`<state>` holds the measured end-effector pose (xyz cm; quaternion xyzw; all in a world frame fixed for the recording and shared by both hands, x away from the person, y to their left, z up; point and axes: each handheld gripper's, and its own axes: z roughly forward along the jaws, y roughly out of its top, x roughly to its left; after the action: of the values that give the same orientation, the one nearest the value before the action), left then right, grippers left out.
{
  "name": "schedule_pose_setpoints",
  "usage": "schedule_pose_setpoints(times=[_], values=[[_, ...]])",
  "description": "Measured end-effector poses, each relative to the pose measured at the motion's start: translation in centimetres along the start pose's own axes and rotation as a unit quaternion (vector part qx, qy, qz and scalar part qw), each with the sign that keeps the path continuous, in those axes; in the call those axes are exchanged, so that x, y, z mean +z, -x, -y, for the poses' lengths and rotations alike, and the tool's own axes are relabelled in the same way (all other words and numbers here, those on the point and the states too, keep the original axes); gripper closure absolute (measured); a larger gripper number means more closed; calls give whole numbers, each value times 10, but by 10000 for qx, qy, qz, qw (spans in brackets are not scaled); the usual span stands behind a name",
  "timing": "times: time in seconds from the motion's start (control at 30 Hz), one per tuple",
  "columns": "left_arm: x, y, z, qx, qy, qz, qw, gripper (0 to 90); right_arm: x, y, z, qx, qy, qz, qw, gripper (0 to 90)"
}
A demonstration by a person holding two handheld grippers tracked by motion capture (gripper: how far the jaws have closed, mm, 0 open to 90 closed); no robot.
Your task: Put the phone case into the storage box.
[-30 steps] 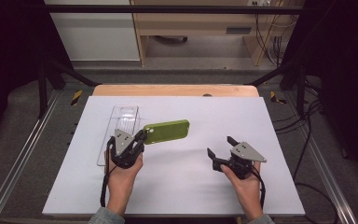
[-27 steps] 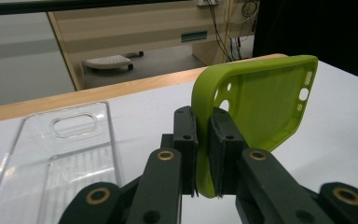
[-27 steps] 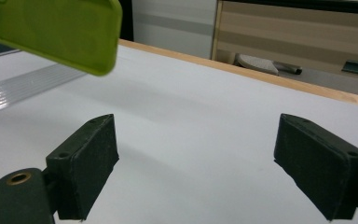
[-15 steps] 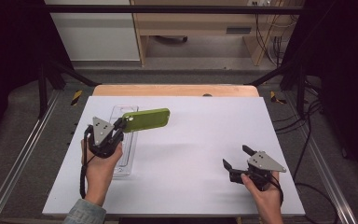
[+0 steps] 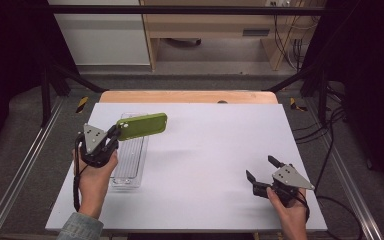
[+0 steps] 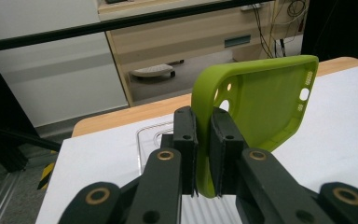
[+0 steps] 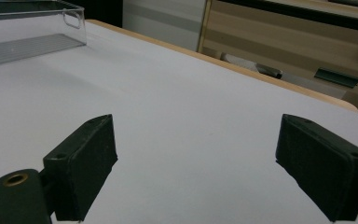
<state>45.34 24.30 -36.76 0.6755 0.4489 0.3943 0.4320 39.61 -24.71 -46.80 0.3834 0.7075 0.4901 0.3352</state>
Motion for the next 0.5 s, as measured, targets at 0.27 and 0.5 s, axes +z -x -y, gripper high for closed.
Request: schedule_pose_setpoints(times=[0.27, 0.5], values=[[-4, -13, 3, 81, -42, -169, 9998, 819, -4, 7, 1, 96, 69, 110, 9999, 110], [-7, -29, 6, 117, -86, -355, 9993, 818, -5, 10, 2, 163, 136, 119, 9997, 107]])
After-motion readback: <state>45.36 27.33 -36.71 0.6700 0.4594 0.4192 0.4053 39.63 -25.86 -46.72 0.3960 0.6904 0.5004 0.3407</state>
